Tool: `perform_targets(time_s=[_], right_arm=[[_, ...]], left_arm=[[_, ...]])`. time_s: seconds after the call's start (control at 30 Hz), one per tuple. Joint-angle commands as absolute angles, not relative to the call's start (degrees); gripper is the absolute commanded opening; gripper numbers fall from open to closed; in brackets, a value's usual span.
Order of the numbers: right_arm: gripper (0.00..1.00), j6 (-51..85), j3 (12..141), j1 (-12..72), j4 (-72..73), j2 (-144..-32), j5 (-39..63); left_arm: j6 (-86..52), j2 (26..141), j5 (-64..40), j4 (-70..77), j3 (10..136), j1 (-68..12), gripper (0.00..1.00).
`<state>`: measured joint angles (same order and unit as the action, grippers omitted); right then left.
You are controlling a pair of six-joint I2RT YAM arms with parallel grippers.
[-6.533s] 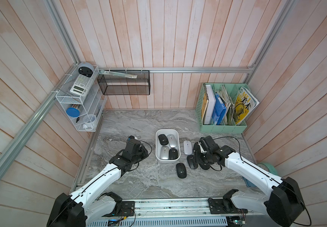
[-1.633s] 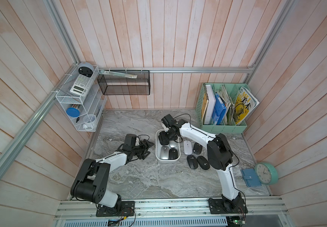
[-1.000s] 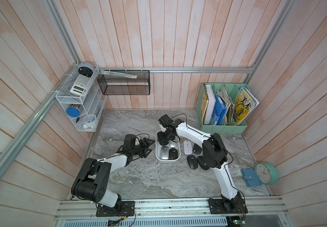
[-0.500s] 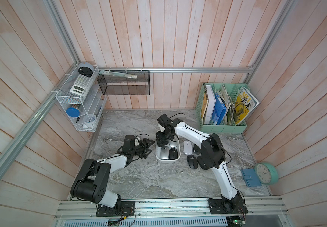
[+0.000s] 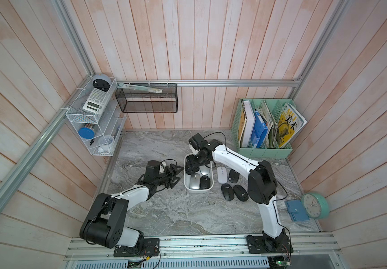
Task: Put the mouse in the storage box
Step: Place the mouse in the storage box, then move the mouse to the center of the board.
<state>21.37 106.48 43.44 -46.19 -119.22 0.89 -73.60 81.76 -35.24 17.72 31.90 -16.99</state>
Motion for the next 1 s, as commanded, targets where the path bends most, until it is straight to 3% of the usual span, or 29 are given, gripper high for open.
perform_targets(time_s=[0.0,0.47,0.7,0.97], right_arm=[[0.76,21.84,102.21,41.49,-48.26,-113.16,-3.04],[0.76,24.71,69.84,35.3,-45.78,-93.29,-4.38],[0.76,26.94,60.32,33.99,-43.8,-87.55,-2.13],[0.76,29.84,52.25,31.4,-41.53,-81.52,0.55]], left_arm=[[-69.94,78.7,-33.91,13.12,32.08,-19.37,0.78],[-64.75,65.05,-26.25,0.02,31.44,-27.45,0.79],[-61.88,66.92,-19.68,-6.85,34.23,-35.03,0.79],[-64.89,70.23,-20.13,-0.52,32.77,-37.38,0.79]])
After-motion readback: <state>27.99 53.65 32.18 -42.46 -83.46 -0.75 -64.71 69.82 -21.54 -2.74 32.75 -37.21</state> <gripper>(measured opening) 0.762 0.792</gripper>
